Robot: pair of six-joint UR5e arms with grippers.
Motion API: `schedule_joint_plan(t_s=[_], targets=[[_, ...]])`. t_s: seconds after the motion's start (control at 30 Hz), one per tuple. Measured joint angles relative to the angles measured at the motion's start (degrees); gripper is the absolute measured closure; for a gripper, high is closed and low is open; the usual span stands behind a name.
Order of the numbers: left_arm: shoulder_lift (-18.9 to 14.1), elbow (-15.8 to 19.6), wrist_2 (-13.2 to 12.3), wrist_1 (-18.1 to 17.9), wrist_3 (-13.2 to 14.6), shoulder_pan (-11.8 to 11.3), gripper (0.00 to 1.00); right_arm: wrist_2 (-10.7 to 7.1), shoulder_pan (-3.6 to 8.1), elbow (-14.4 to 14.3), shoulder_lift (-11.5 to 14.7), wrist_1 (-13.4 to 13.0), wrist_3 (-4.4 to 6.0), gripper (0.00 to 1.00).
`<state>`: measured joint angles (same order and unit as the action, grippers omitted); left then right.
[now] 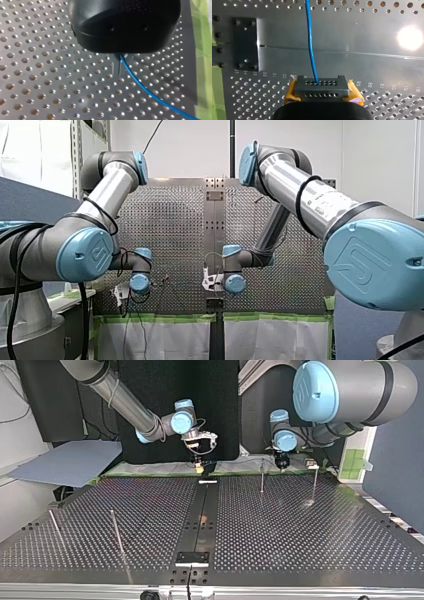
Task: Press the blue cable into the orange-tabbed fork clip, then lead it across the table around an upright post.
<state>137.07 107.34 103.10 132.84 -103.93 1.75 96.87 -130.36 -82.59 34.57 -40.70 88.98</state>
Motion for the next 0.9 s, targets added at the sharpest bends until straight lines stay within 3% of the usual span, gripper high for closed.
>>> schedule_joint_plan(t_s=[0.5,0.9], targets=[[-1.95,-0.38,-2.83,-0.37,-1.77,-0.23,1.0,0.0,2.11,1.45,-0.03,0.84,0.34,1.0],[-1.96,-0.62,-3.04,-2.01,-2.35,-0.64,1.0,0.0,4.0,1.48,-0.01,0.95,0.37,1.0]])
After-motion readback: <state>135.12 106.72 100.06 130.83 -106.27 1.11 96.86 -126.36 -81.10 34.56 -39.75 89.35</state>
